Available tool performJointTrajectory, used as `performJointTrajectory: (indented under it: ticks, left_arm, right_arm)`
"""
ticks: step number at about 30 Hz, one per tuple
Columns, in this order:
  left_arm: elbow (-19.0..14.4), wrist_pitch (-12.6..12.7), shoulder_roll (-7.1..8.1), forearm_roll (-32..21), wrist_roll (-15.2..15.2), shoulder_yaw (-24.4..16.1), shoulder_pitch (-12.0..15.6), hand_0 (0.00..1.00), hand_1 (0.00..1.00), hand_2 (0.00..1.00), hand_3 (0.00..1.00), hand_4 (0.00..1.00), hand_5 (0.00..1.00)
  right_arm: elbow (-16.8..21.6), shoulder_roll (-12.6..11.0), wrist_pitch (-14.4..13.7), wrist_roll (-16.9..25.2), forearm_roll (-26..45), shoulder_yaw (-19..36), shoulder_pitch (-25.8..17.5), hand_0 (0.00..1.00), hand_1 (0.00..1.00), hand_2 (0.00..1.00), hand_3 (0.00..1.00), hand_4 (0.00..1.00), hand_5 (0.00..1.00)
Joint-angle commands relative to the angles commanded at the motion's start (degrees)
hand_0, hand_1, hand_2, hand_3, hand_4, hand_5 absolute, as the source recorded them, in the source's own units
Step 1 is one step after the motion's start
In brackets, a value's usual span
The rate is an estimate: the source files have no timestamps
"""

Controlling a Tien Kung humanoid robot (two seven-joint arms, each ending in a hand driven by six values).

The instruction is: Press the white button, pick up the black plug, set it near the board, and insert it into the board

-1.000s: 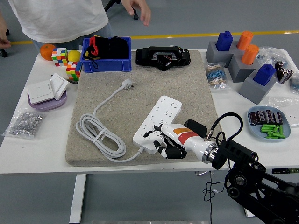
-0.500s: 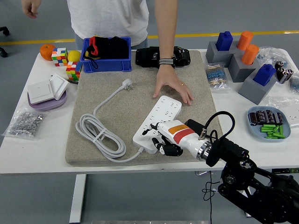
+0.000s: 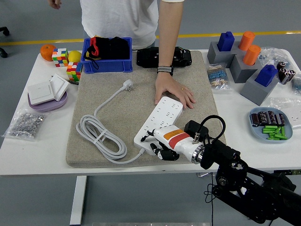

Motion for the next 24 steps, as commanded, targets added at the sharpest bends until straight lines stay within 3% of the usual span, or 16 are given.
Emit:
performJointTrajectory:
  ticks: [12, 24]
  left_arm:
    - [0.0, 0.0, -0.07, -0.3, -0.3, 0.4, 0.0, 0.707, 0.665, 0.585, 0.679, 0.664, 0.262]
    - [0.0, 0.0, -0.07, -0.4, -0.3, 0.5, -0.1, 0.706, 0.665, 0.585, 0.679, 0.665, 0.264]
  right_arm:
    - [2.0, -1.3, 0.6, -0.6, -0.2, 1.5, -0.8, 0.002, 0.002, 0.079, 0.681, 0.343, 0.002]
    - [0.4, -2.0, 0.5, -0.5, -0.8, 1.0, -0.1, 0.002, 0.002, 0.08, 0.677, 0.343, 0.002]
